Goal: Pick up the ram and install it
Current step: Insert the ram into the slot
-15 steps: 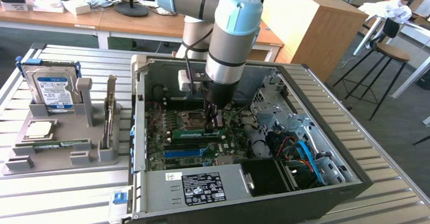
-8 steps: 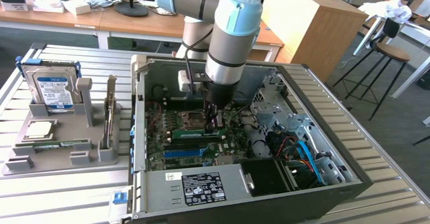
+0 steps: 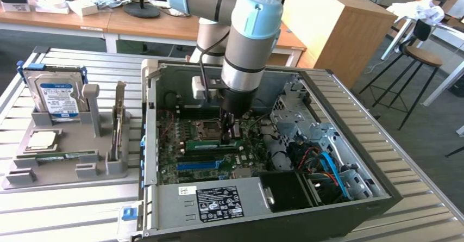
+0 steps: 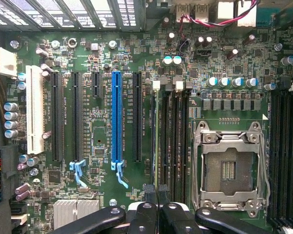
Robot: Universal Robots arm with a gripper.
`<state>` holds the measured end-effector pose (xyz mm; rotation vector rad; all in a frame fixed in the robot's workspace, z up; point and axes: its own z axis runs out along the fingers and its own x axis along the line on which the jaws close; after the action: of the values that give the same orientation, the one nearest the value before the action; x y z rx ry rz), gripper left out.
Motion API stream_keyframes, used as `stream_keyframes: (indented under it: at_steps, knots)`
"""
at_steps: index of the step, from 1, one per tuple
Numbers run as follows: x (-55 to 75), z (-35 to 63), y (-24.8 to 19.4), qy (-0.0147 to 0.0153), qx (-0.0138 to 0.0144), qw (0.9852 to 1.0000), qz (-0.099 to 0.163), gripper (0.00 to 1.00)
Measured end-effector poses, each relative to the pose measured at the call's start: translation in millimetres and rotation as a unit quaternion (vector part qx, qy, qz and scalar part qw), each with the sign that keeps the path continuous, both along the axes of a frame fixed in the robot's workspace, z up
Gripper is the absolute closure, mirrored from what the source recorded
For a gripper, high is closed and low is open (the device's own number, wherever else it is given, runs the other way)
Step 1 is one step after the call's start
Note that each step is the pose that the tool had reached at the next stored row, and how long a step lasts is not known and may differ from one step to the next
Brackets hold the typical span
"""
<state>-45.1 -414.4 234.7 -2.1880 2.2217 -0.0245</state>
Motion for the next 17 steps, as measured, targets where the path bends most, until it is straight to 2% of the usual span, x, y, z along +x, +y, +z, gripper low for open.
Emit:
stream_keyframes:
  at_steps: [17]
  knots:
    - [-0.1,-1.3,0.3,0.0001,0.0000,1.0000,0.000,0.89]
